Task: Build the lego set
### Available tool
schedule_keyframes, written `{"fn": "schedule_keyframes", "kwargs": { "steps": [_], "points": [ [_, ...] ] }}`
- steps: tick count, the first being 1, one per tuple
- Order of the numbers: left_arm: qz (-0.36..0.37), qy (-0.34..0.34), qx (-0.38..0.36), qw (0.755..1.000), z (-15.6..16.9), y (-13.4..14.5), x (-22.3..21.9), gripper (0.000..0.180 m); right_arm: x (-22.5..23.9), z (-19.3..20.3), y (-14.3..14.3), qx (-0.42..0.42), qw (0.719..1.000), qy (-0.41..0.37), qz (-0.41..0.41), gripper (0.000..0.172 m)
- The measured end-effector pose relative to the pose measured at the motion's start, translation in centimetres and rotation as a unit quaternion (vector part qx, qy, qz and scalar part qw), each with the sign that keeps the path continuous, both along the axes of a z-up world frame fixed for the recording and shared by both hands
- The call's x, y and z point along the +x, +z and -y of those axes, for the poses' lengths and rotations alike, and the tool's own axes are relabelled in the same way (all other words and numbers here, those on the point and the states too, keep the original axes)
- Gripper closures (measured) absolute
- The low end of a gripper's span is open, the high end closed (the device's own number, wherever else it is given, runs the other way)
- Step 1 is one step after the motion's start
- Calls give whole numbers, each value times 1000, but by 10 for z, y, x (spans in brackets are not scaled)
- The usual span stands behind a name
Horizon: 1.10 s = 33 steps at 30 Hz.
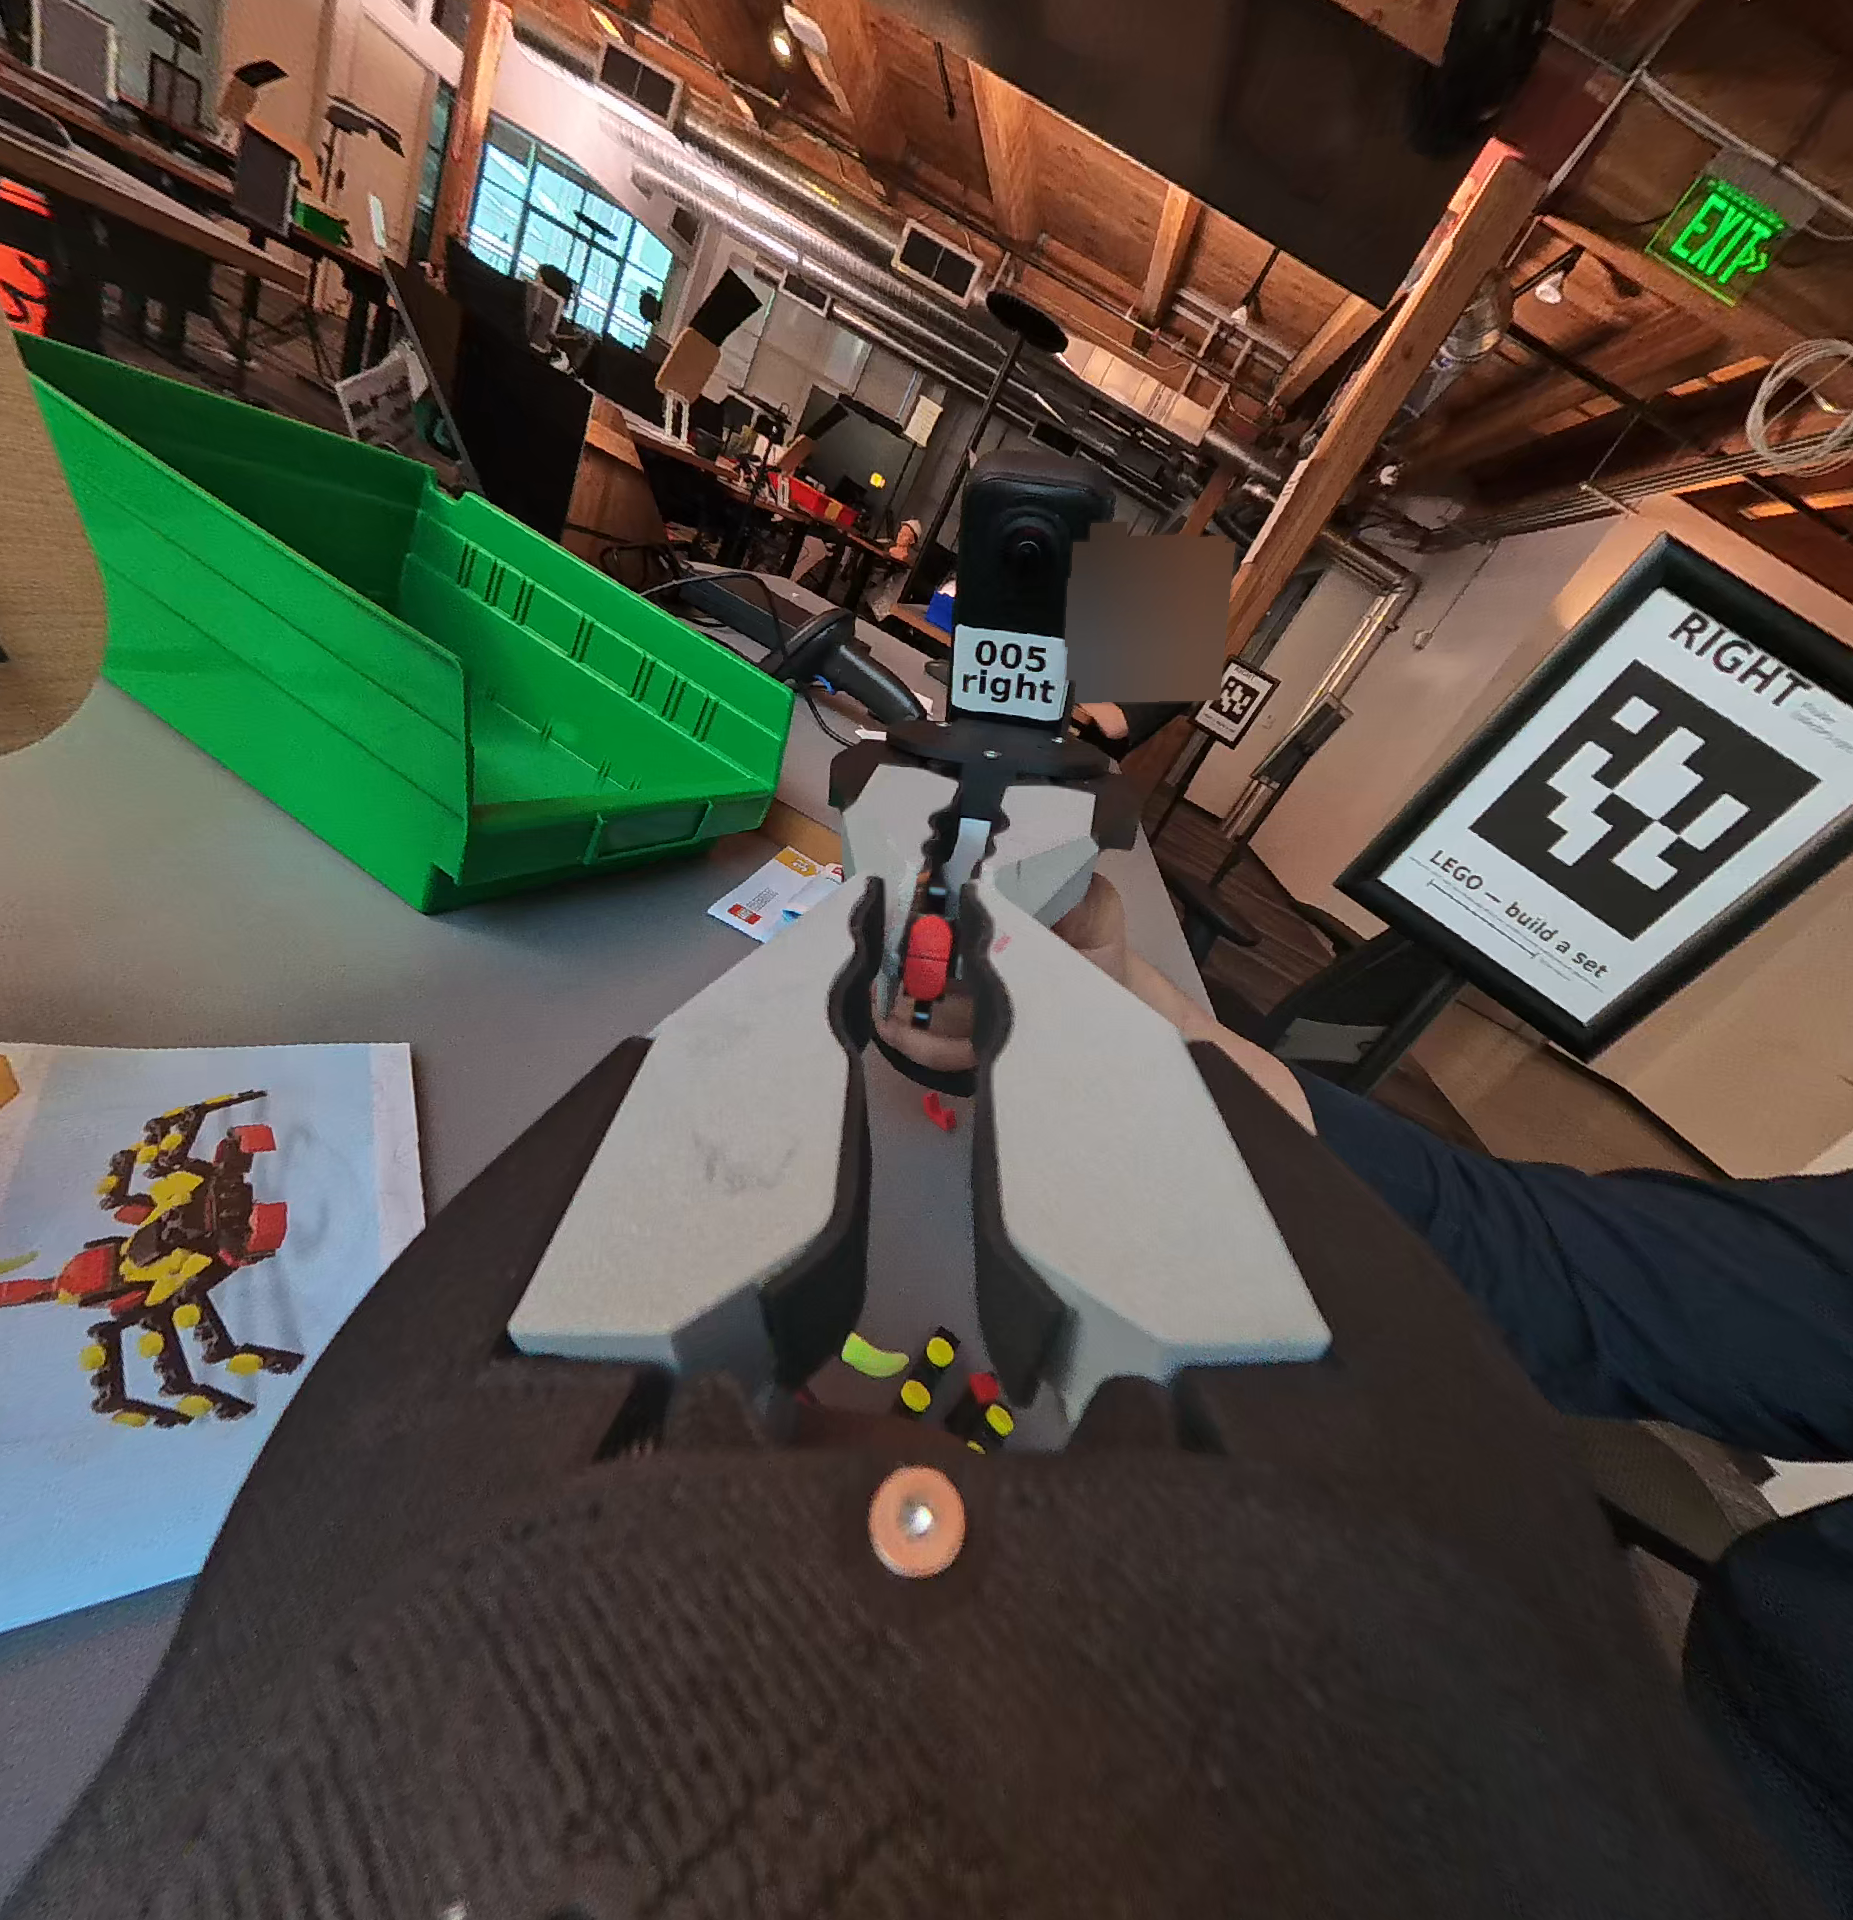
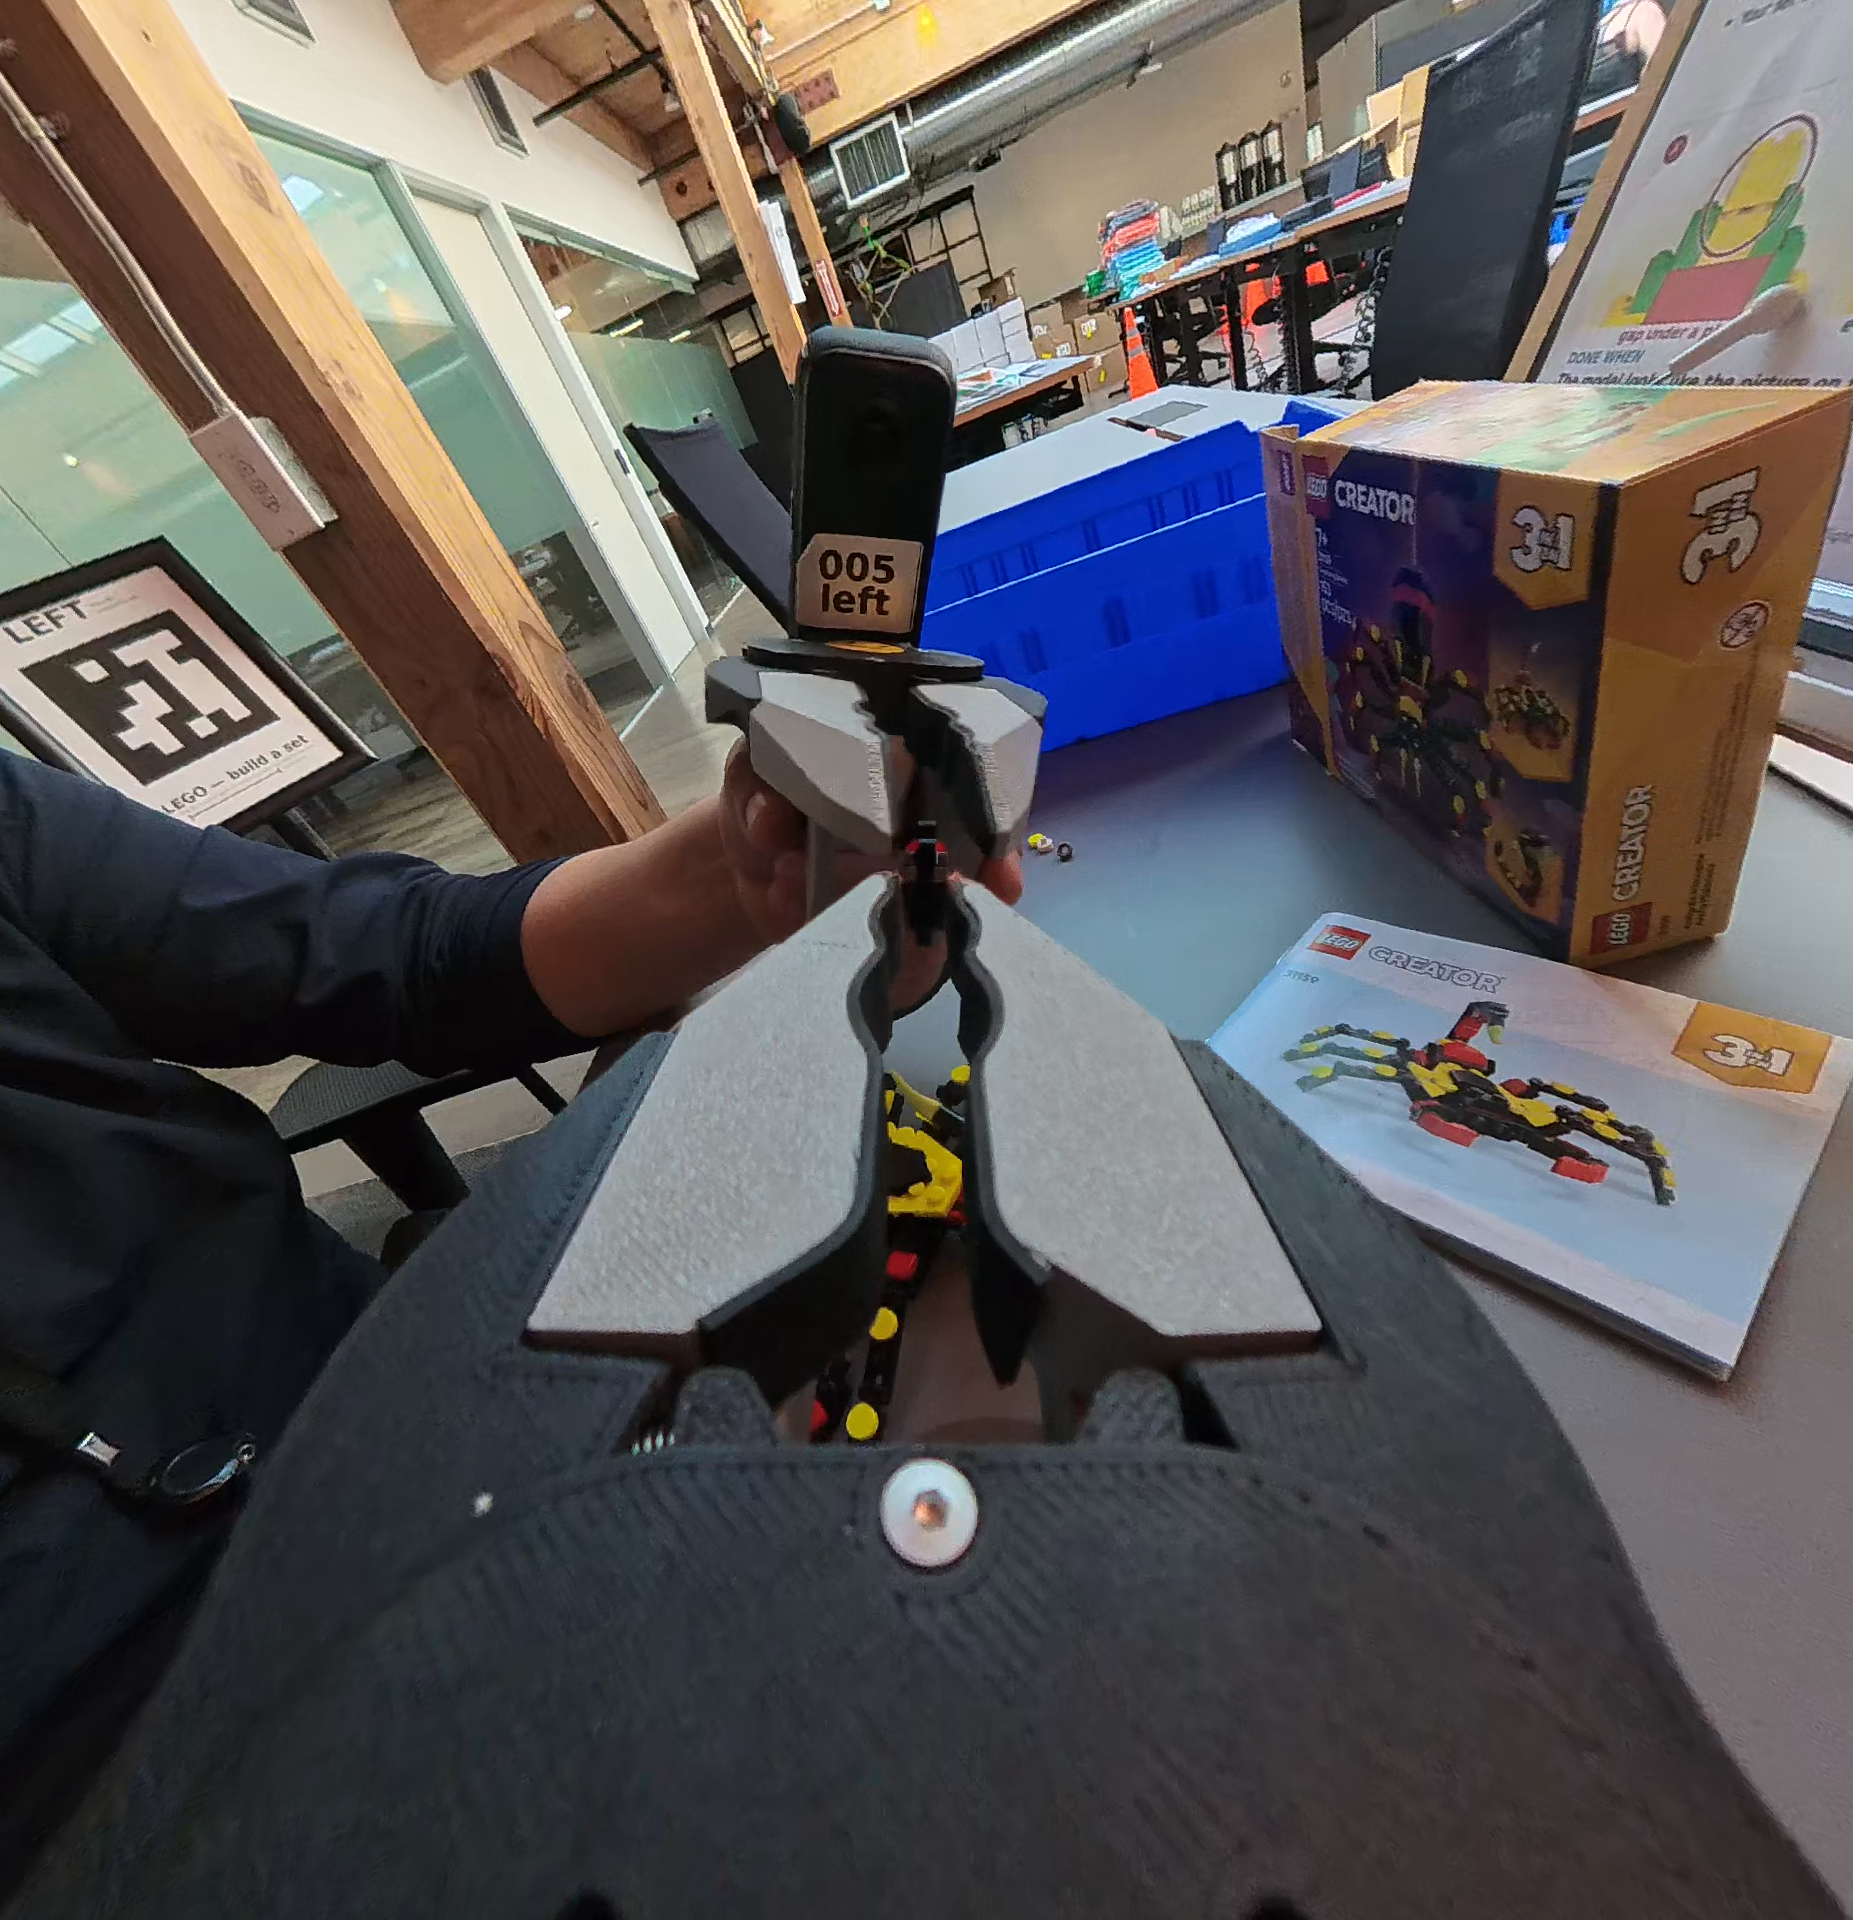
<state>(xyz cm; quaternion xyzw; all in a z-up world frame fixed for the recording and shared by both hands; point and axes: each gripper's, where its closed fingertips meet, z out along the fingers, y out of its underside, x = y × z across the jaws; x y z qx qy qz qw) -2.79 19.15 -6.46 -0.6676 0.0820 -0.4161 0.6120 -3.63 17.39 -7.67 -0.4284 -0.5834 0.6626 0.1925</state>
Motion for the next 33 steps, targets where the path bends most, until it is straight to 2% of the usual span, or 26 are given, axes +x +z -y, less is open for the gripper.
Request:
{"fn": "schedule_keyframes", "kwargs": {
  "steps": [2,3,4,10,14,26,33],
  "points": [
    [-9,-8,-1,1000,1,-2,4,166,-1,3,-3,6,1000,2,4,167],
    [-17,-9,3,1000,2,-2,6,177,-1,4,-5,12,1000,4,7,167],
    [-28,-4,7,1000,1,-3,5,180,-2,4,-5,14,1000,4,7,167],
    [-21,-6,0,1000,1,-3,4,179,-1,2,-5,15,1000,2,6,167],
    [-15,1,0,1000,0,-2,0,173,0,-2,-1,10,1000,-4,0,167],
    [-49,7,16,999,2,-3,3,180,-1,1,-3,5,1000,4,3,167],
    [-24,9,7,1000,1,0,-1,174,1,-1,1,5,1000,-4,-5,167]
  ]
}}
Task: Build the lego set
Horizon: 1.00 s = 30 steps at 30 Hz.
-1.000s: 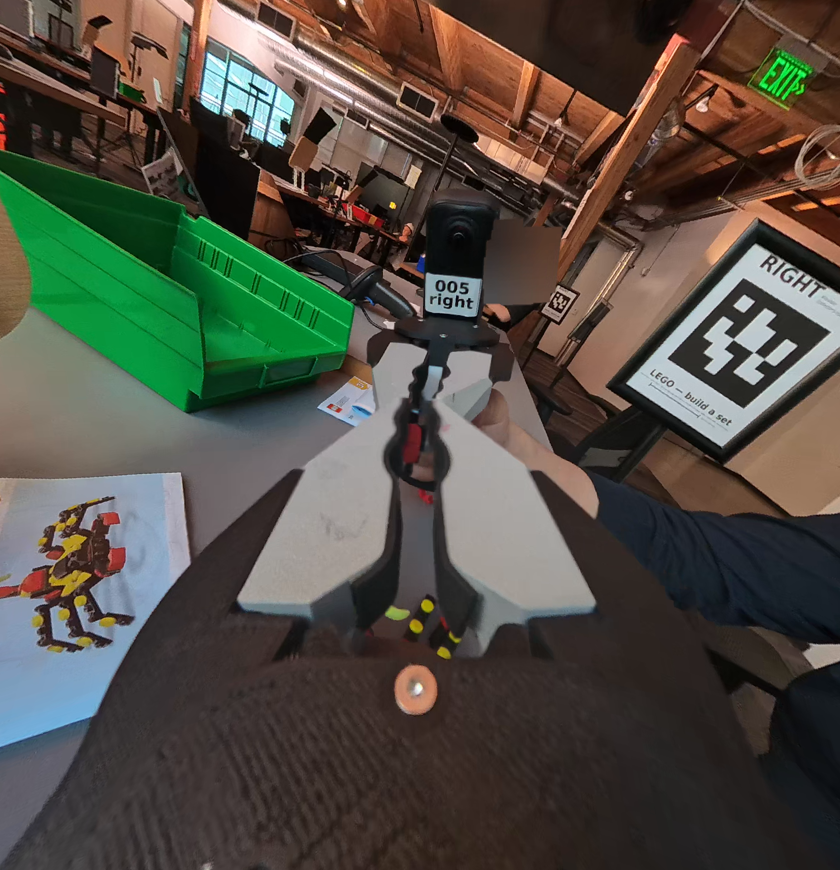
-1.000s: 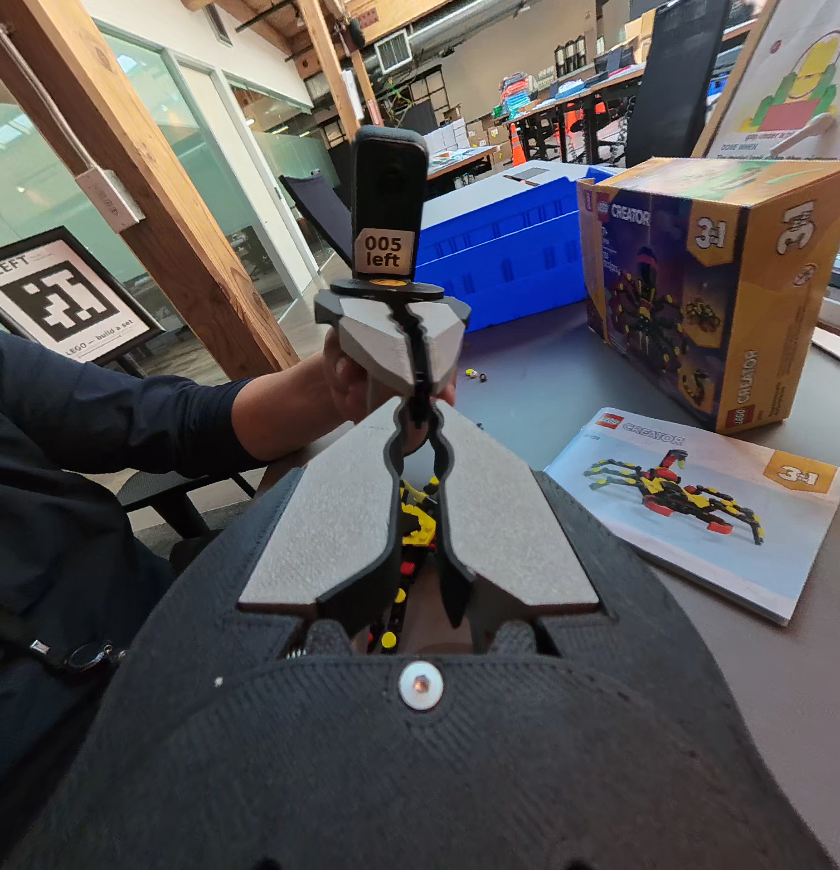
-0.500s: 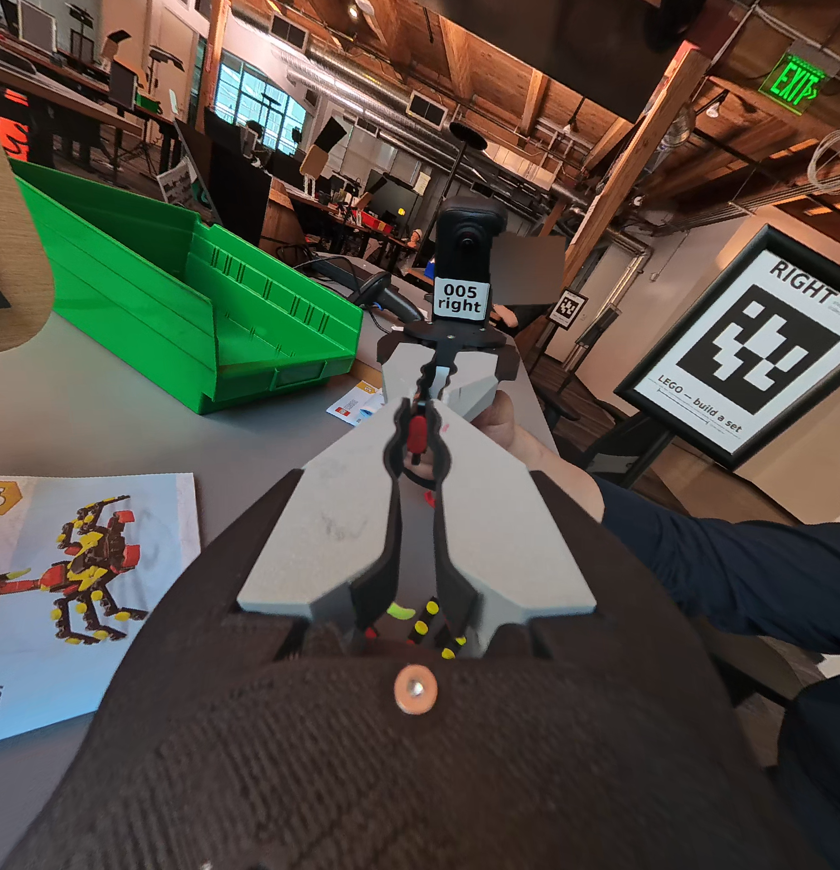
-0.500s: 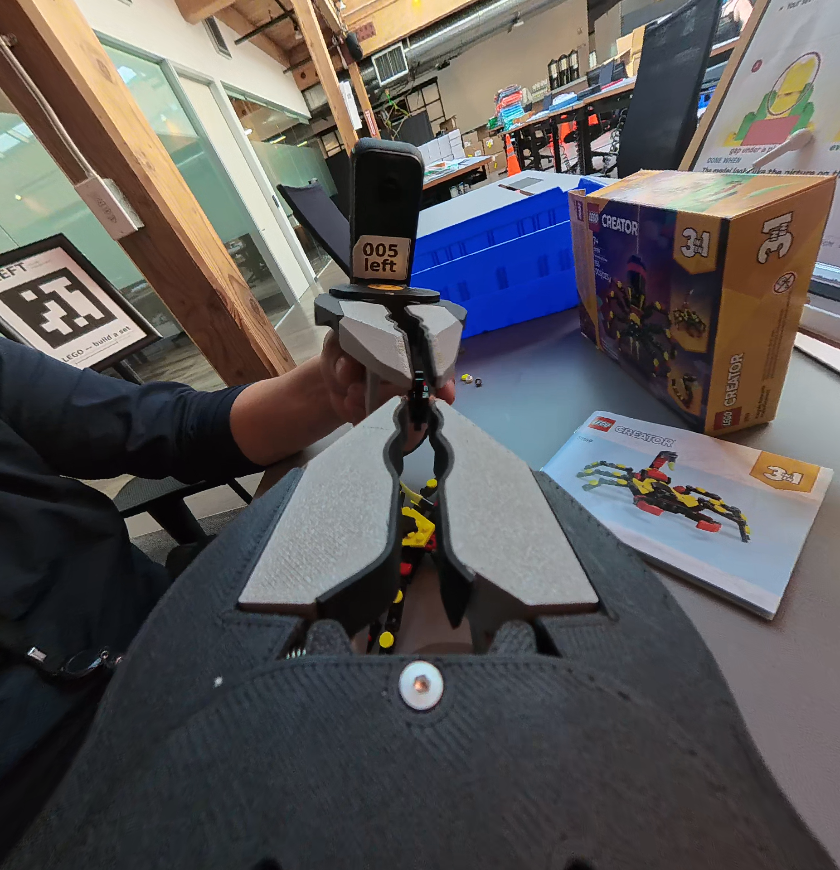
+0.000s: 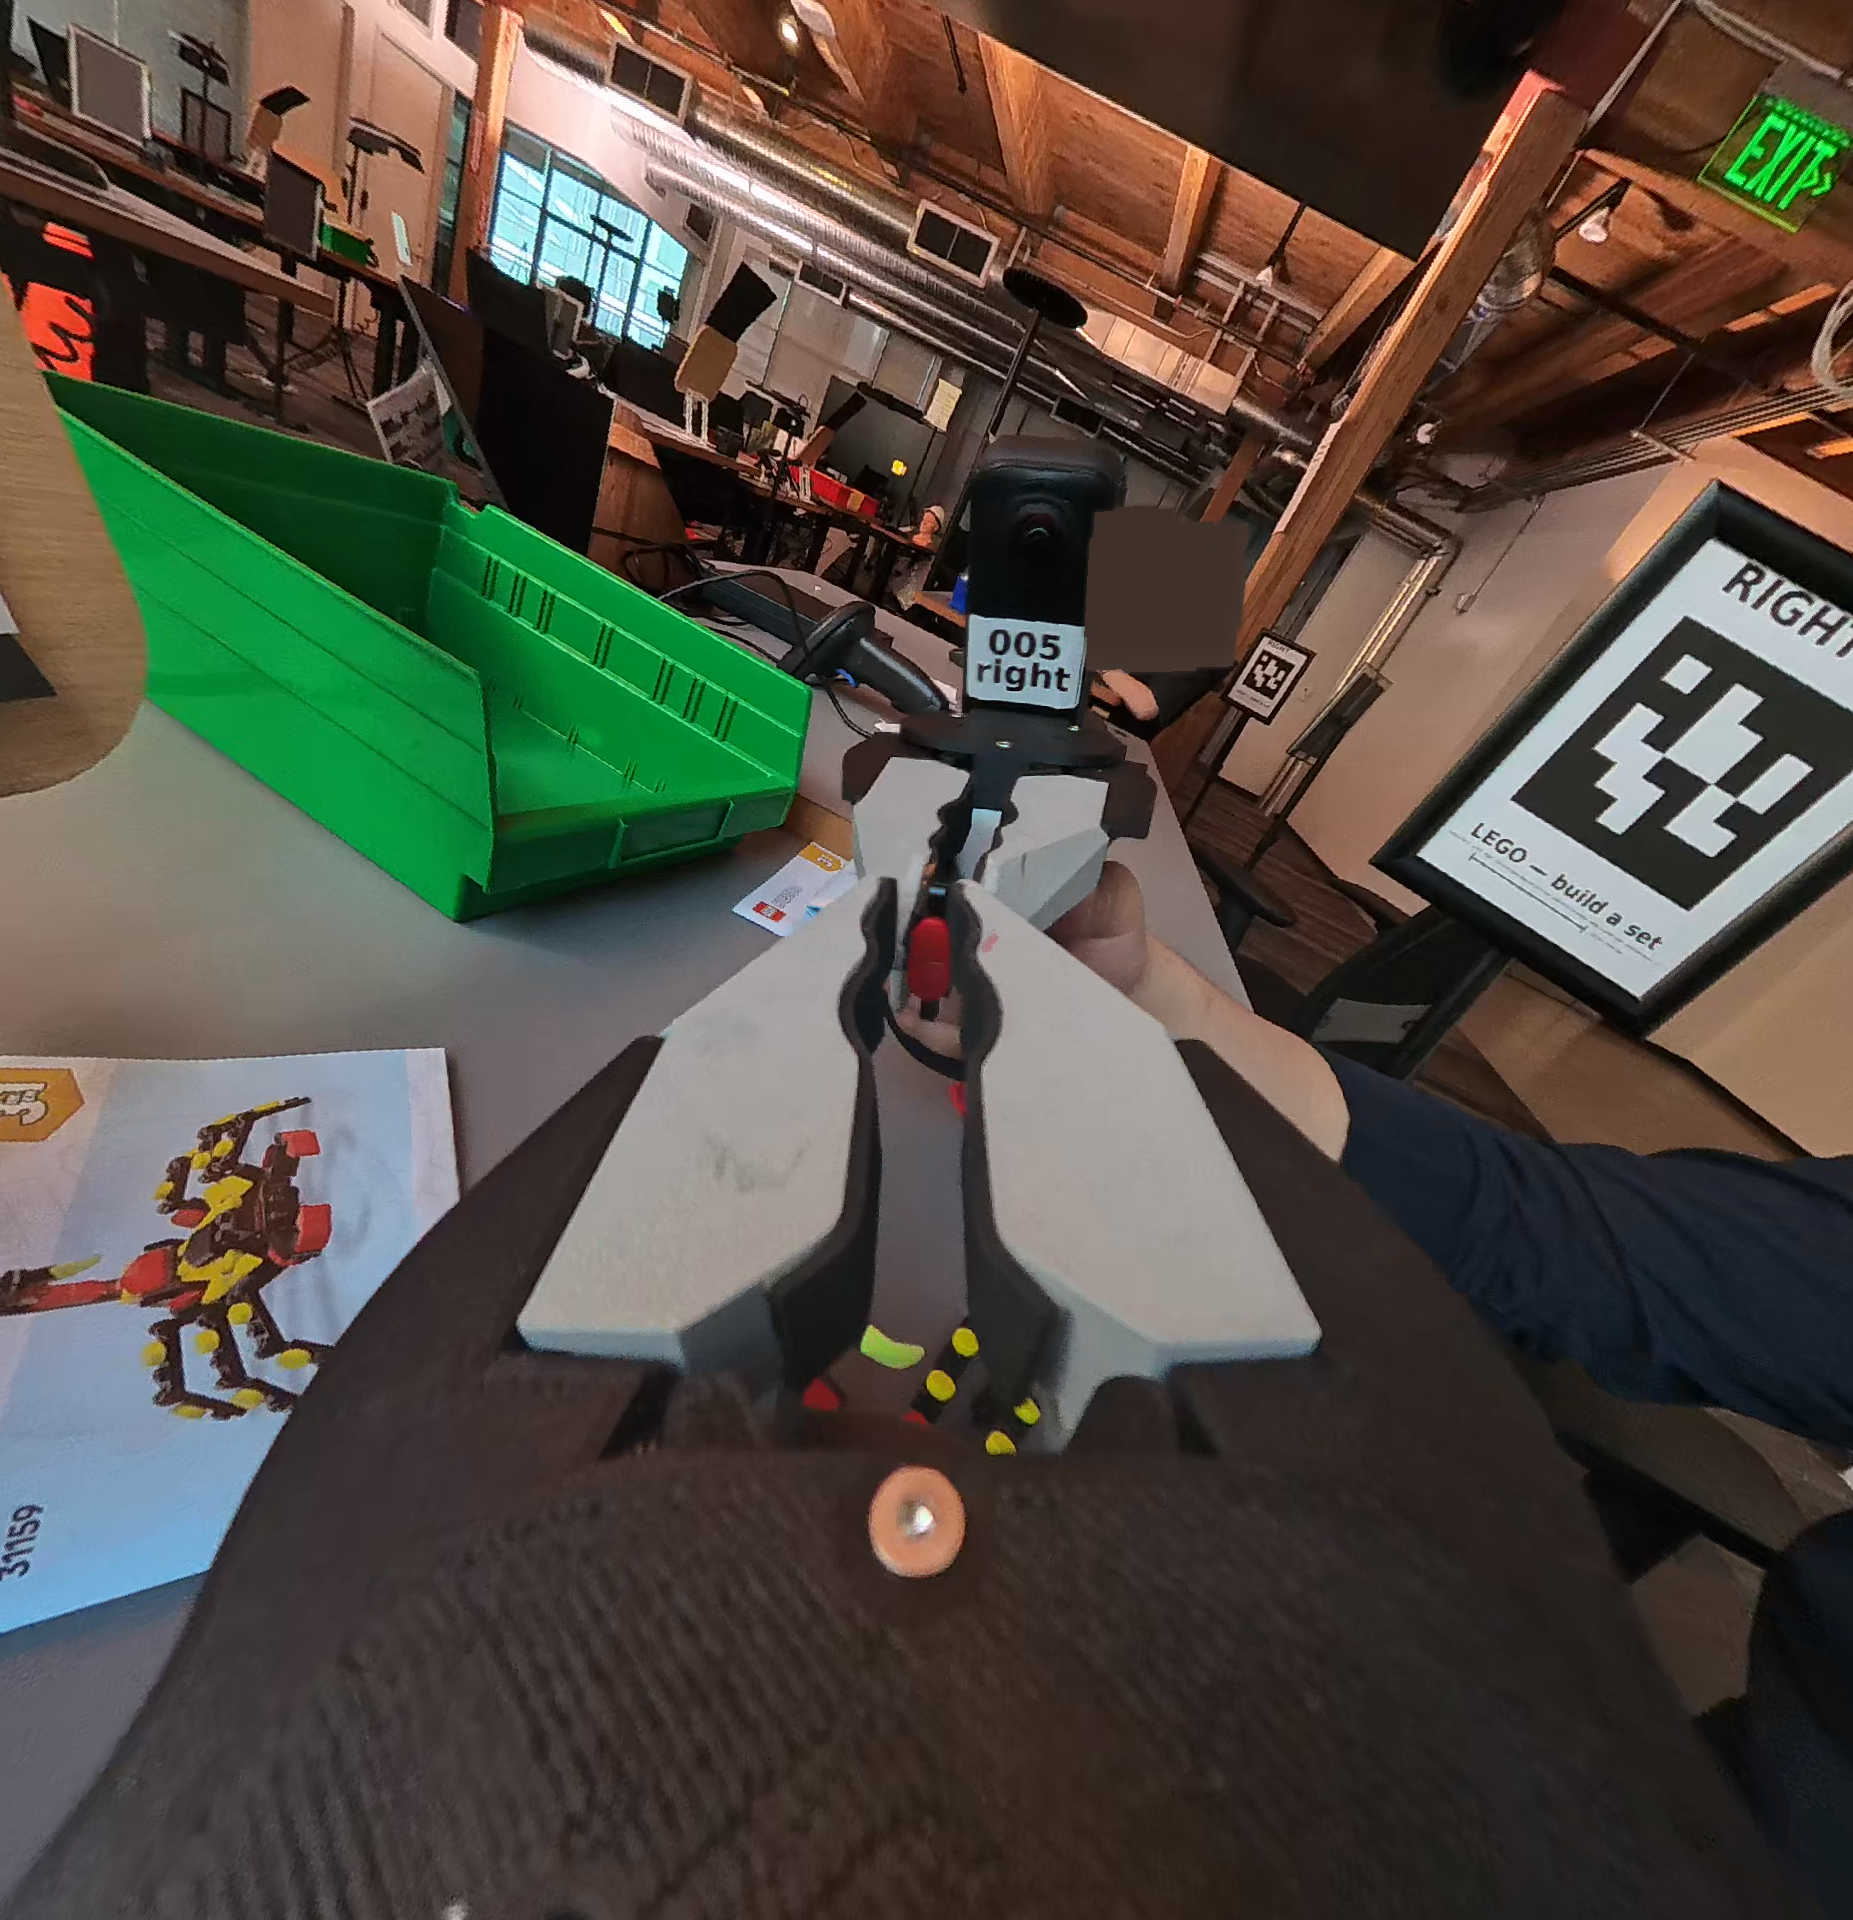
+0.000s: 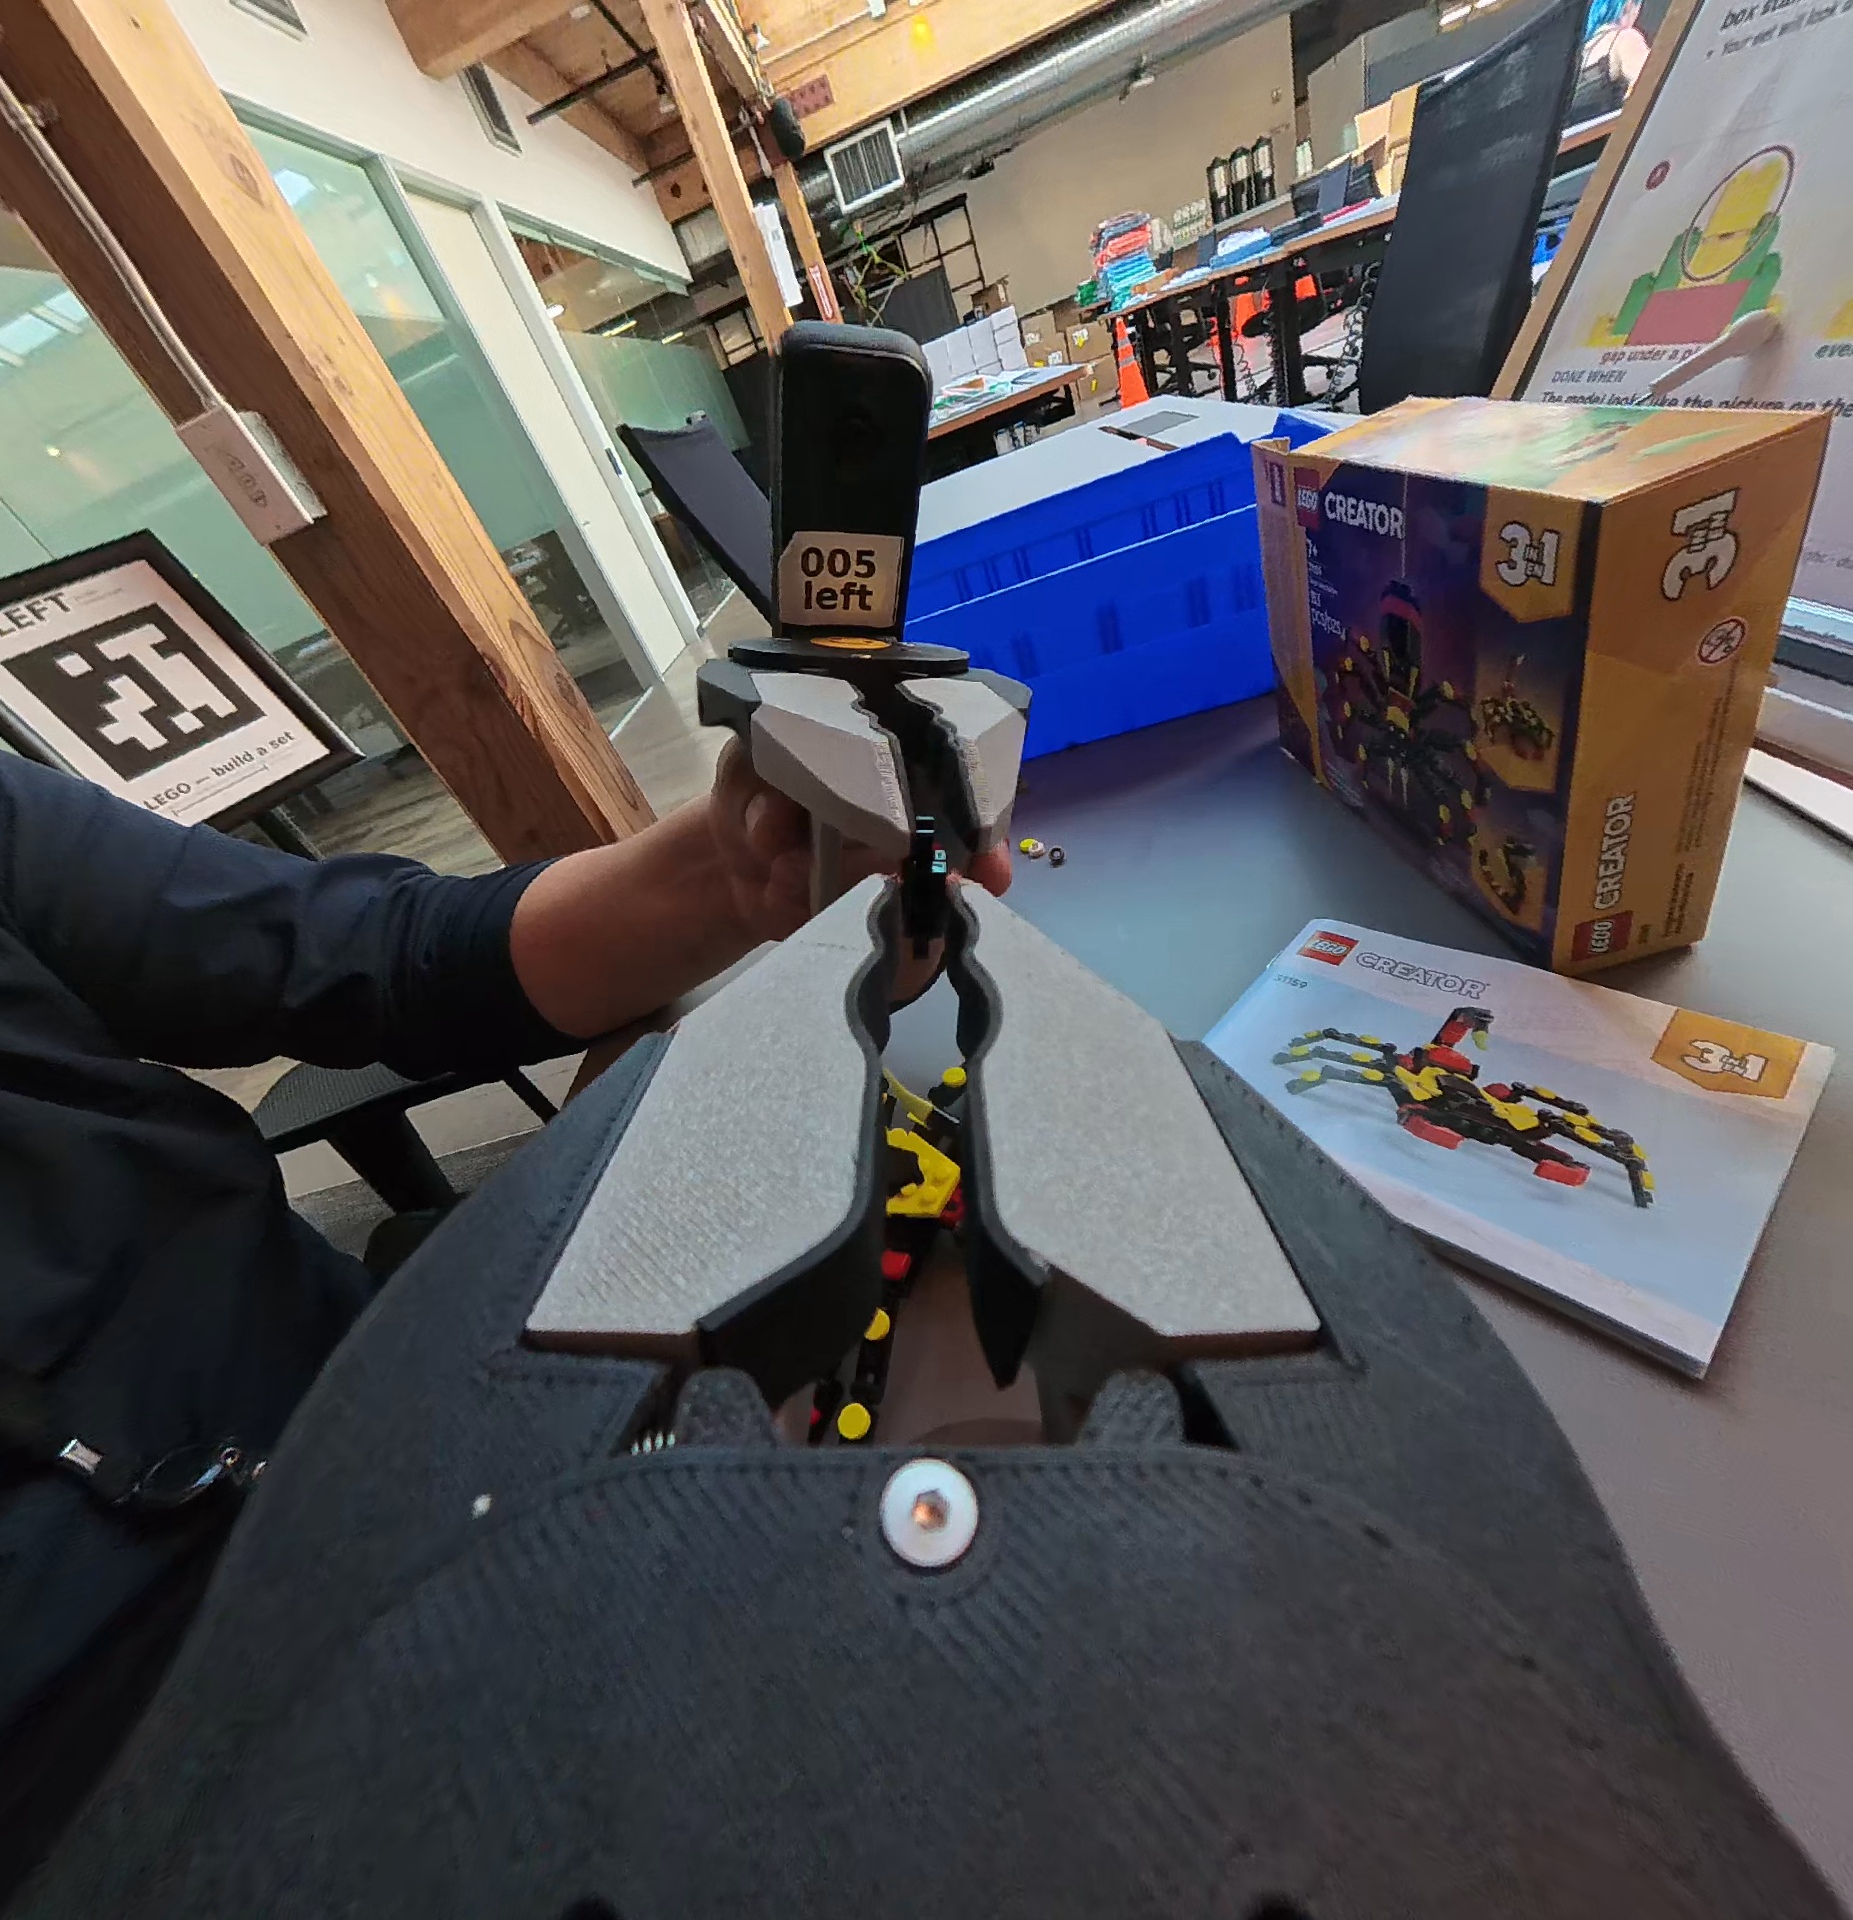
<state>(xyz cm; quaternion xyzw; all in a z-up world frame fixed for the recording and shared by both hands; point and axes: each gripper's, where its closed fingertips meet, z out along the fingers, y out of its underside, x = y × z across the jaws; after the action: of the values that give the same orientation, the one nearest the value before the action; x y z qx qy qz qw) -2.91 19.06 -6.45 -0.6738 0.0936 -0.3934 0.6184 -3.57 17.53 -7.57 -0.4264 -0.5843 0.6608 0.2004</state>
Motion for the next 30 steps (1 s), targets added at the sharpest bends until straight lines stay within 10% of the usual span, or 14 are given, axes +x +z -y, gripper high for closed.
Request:
{"fn": "schedule_keyframes", "kwargs": {
  "steps": [30],
  "points": [
    [55,-11,17,998,1,10,-2,180,2,-7,12,-27,999,-10,-37,164]
  ]
}}
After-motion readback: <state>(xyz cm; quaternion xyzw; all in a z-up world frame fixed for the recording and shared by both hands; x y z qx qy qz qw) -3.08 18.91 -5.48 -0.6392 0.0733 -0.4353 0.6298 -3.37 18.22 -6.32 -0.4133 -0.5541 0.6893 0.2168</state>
